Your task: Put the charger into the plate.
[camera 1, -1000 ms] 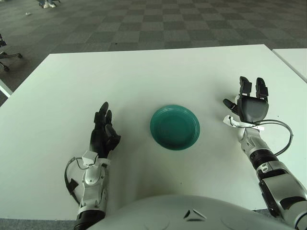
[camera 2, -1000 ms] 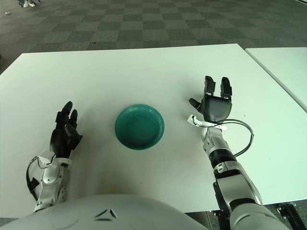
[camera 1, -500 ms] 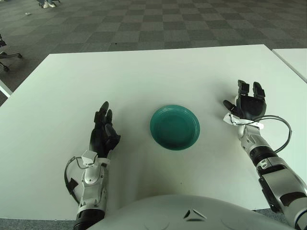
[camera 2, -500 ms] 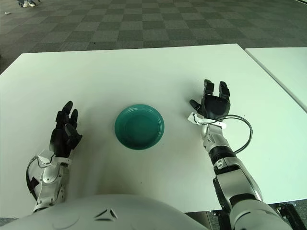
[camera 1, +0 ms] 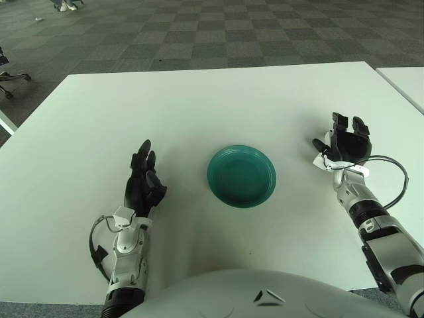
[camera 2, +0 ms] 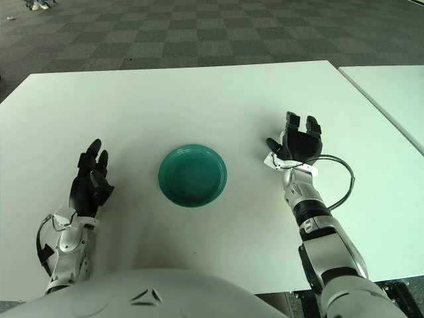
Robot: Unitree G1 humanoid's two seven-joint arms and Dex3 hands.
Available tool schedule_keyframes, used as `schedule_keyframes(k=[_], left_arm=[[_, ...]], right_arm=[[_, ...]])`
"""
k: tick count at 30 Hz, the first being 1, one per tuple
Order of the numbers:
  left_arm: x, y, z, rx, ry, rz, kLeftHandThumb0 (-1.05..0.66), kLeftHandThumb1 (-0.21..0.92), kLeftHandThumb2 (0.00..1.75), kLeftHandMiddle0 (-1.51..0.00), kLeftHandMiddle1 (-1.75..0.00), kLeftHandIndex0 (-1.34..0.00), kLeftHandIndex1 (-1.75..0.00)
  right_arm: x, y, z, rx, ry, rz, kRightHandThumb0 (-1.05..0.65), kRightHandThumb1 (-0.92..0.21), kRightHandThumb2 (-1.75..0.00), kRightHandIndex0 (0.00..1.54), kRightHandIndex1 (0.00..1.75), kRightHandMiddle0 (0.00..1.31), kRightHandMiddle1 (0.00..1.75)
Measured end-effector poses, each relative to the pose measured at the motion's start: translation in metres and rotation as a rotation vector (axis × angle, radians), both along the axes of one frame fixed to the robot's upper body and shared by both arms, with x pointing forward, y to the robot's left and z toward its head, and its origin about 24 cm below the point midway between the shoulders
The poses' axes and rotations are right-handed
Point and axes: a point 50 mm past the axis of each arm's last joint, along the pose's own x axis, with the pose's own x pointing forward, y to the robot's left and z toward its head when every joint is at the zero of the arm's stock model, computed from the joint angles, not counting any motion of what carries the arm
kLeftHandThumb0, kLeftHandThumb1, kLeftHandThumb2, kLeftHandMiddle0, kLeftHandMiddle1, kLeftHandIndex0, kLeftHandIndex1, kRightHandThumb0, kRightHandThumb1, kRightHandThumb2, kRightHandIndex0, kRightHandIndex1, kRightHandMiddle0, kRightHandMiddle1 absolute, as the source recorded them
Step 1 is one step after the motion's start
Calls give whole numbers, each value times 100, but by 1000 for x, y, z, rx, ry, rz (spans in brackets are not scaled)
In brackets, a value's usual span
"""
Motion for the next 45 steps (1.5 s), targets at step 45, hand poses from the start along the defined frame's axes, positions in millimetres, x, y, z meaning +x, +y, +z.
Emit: schedule_keyframes(k=[45], left_arm=[[6, 12, -4, -40, 1, 15, -96, 92, 98, -23, -2, 0, -65]], right_arm=[[20, -31, 3, 73, 470, 112, -93, -92, -42, 27, 4, 0, 51]])
